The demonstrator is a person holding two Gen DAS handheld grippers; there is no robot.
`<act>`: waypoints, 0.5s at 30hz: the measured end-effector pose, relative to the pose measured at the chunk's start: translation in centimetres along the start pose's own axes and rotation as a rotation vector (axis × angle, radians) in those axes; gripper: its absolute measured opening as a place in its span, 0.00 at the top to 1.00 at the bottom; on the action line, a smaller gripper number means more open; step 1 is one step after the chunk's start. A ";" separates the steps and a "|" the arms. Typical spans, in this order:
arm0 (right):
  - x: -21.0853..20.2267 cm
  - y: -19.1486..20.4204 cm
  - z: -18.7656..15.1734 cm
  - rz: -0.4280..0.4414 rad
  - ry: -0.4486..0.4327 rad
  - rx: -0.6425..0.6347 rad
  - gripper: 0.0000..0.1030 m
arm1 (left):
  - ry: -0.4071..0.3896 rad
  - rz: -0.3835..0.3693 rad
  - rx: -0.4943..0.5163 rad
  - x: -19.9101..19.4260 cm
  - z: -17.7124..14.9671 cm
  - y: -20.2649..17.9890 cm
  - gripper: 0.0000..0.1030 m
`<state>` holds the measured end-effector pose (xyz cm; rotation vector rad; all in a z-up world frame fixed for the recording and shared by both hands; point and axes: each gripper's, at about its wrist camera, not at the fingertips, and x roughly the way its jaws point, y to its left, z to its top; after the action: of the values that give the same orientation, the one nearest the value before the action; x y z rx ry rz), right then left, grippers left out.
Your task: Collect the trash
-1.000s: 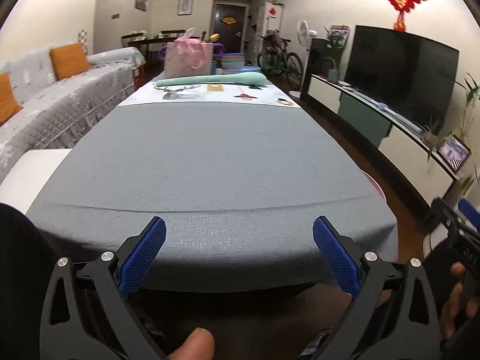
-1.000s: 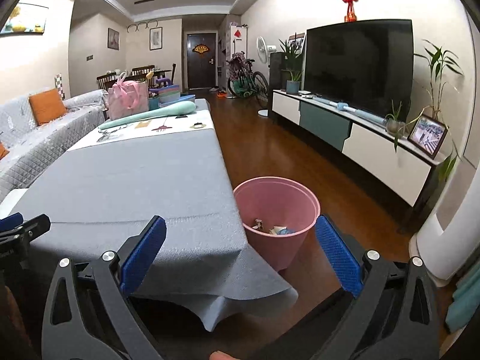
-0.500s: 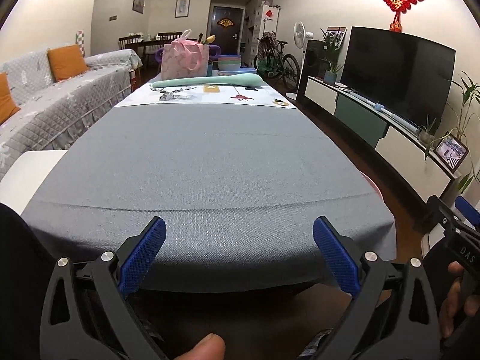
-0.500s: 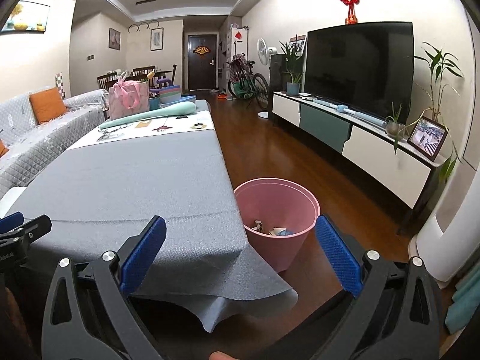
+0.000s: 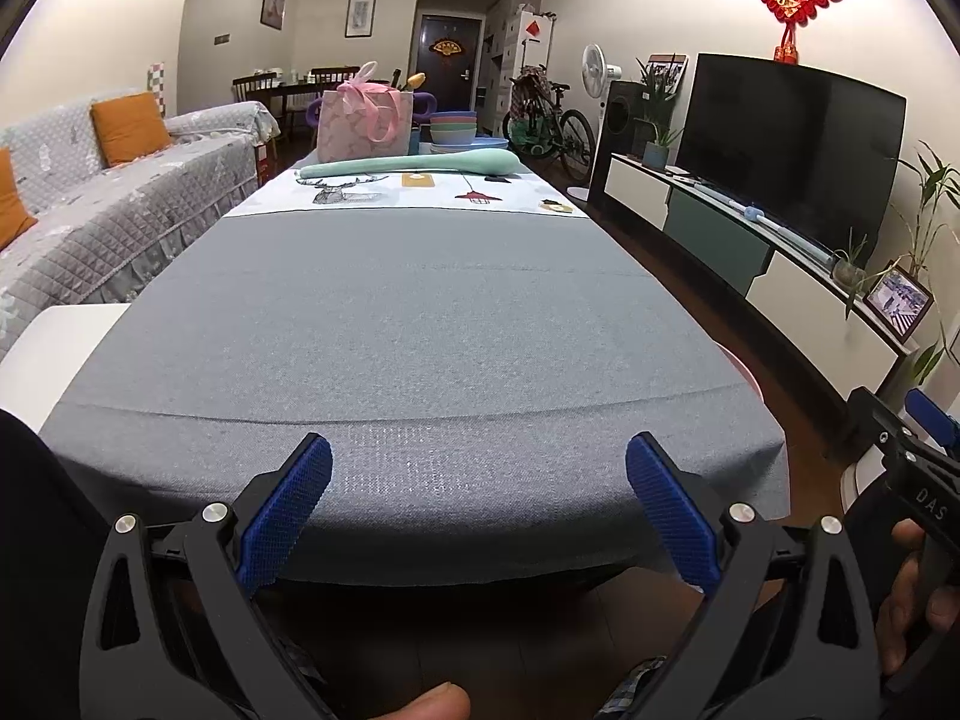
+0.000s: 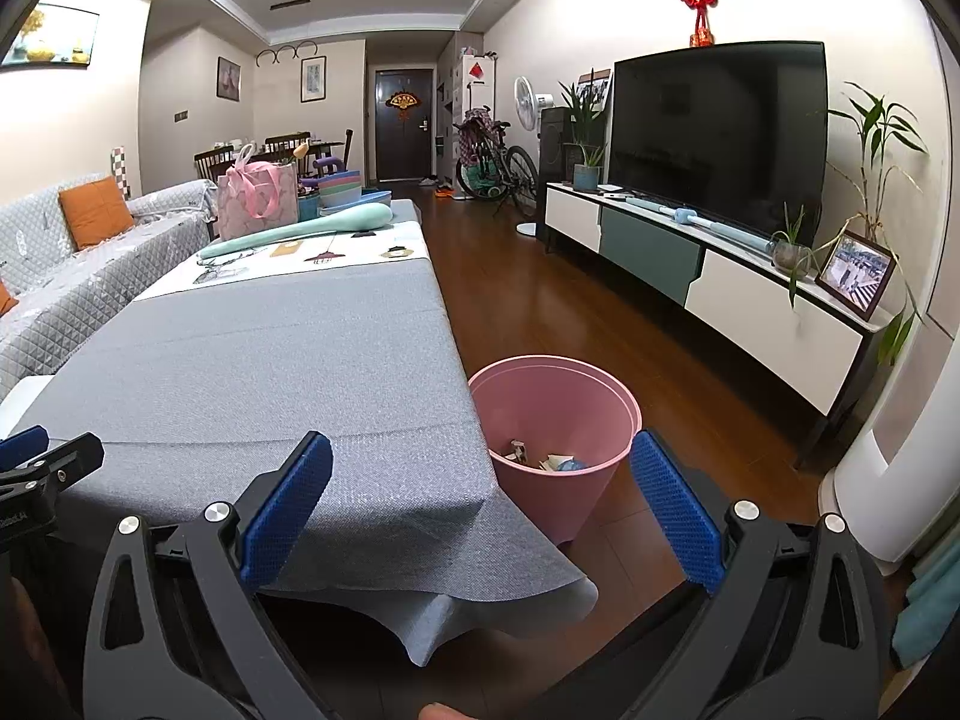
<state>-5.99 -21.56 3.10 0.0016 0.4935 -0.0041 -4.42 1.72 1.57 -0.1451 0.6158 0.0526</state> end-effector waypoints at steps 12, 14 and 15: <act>0.1 0.0 0.1 -0.001 0.002 -0.004 0.05 | -0.002 -0.004 0.001 0.1 0.0 0.3 0.07; 0.1 0.1 0.0 -0.002 0.000 -0.005 0.05 | 0.002 -0.004 0.001 0.1 0.0 0.3 0.07; 0.1 0.0 0.1 -0.003 0.001 -0.005 0.05 | 0.003 -0.004 0.002 0.2 0.0 0.3 0.07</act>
<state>-5.83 -21.51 3.08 -0.0045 0.4940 -0.0058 -4.32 2.01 1.43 -0.1446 0.6188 0.0477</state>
